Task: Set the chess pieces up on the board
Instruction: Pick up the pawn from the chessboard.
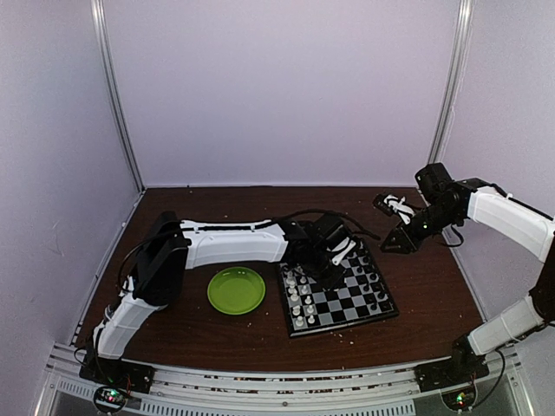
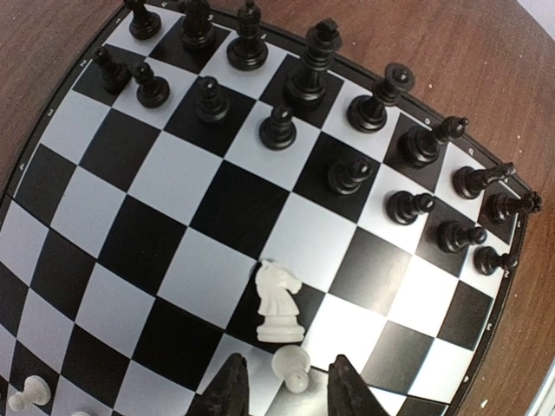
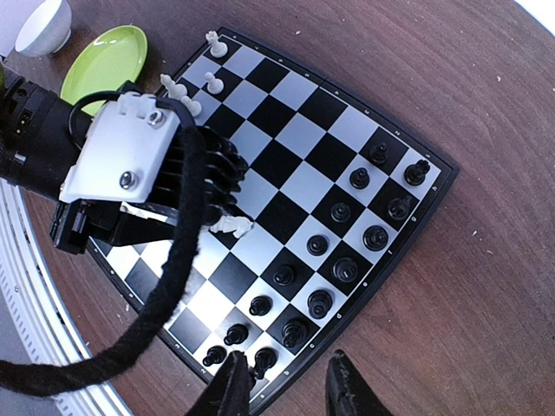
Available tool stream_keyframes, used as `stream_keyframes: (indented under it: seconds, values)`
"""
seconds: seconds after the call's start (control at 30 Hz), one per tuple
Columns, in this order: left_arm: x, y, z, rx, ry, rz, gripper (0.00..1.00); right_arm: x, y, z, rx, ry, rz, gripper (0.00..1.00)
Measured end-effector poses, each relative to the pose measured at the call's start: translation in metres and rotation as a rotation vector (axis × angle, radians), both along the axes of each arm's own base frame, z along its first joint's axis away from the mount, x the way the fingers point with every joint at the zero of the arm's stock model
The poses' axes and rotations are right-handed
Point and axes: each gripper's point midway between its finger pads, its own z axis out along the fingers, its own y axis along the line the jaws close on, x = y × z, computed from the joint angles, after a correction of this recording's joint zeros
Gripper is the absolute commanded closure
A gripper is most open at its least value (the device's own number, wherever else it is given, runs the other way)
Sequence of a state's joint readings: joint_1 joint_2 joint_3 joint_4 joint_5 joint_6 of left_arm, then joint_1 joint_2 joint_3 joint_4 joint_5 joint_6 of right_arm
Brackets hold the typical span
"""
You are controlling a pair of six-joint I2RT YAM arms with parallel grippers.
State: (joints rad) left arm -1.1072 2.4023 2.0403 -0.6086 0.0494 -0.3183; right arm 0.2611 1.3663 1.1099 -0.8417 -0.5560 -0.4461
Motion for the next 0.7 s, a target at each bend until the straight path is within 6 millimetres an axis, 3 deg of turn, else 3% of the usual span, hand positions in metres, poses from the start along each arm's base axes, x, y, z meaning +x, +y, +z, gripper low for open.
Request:
stream_keyframes:
  seconds: [0.3, 0.7]
  values:
    - [-0.0034, -0.0015, -0.0005, -0.005, 0.011, -0.021, 0.76, -0.0004, 0.0008, -0.0006, 0.004, 0.005, 0.003, 0.69]
    - [-0.0036, -0.0015, -0.0016, -0.003, 0.011, -0.024, 0.79, -0.0015, 0.0008, -0.0057, -0.002, 0.025, 0.006, 0.69]
